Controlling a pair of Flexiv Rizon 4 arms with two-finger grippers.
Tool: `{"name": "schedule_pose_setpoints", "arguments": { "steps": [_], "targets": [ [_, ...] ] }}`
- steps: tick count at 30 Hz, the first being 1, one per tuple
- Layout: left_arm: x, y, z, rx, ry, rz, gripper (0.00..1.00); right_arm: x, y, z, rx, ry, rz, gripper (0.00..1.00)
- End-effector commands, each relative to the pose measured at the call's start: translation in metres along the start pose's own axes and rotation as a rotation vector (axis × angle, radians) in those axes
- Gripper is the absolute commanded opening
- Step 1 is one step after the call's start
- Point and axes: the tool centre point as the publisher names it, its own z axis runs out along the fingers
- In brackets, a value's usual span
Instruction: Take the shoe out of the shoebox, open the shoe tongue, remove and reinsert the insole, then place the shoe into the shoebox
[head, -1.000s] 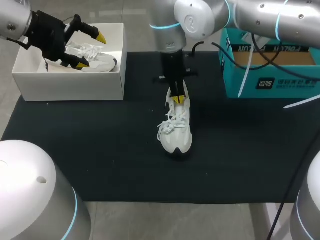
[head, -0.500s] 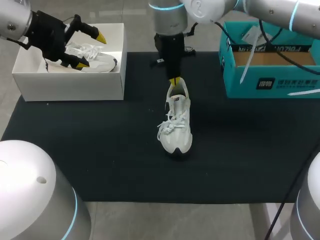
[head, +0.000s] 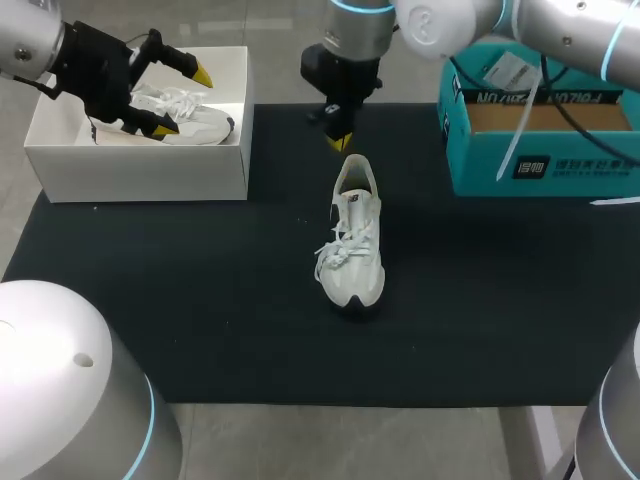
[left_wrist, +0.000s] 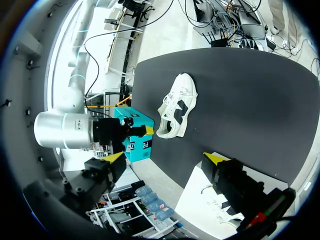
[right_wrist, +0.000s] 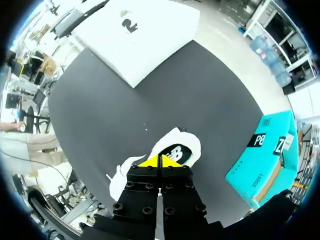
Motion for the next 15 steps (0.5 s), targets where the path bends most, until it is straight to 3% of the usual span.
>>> {"name": "schedule_pose_setpoints", "arguments": {
  "steps": [1, 2, 3, 4, 6, 7, 15],
  "targets": [
    [0.0, 0.0, 0.0, -0.001, 0.003, 0.0, 1.0, -0.014, -0.002, 0.005, -0.138, 0.349, -0.99, 0.0],
    [0.0, 0.0, 0.0, -0.001, 0.003, 0.0, 1.0, -0.015, -0.003, 0.005, -0.137, 0.349, -0.99, 0.13],
    [0.0, 0.0, 0.0, -0.001, 0.003, 0.0, 1.0, -0.016, -0.005, 0.005, -0.135, 0.348, -0.992, 0.33],
    [0.0, 0.0, 0.0, -0.001, 0.003, 0.0, 1.0, -0.017, -0.006, 0.004, -0.138, 0.347, -0.992, 0.43],
    [0.0, 0.0, 0.0, -0.001, 0.003, 0.0, 1.0, -0.018, -0.009, 0.004, -0.148, 0.337, -0.994, 0.85],
    [0.0, 0.0, 0.0, -0.001, 0.003, 0.0, 1.0, -0.019, -0.011, 0.004, -0.149, 0.336, -0.994, 0.98],
    [0.0, 0.0, 0.0, -0.001, 0.003, 0.0, 1.0, -0.023, -0.013, 0.006, -0.128, 0.319, -0.995, 1.0]
  ]
}}
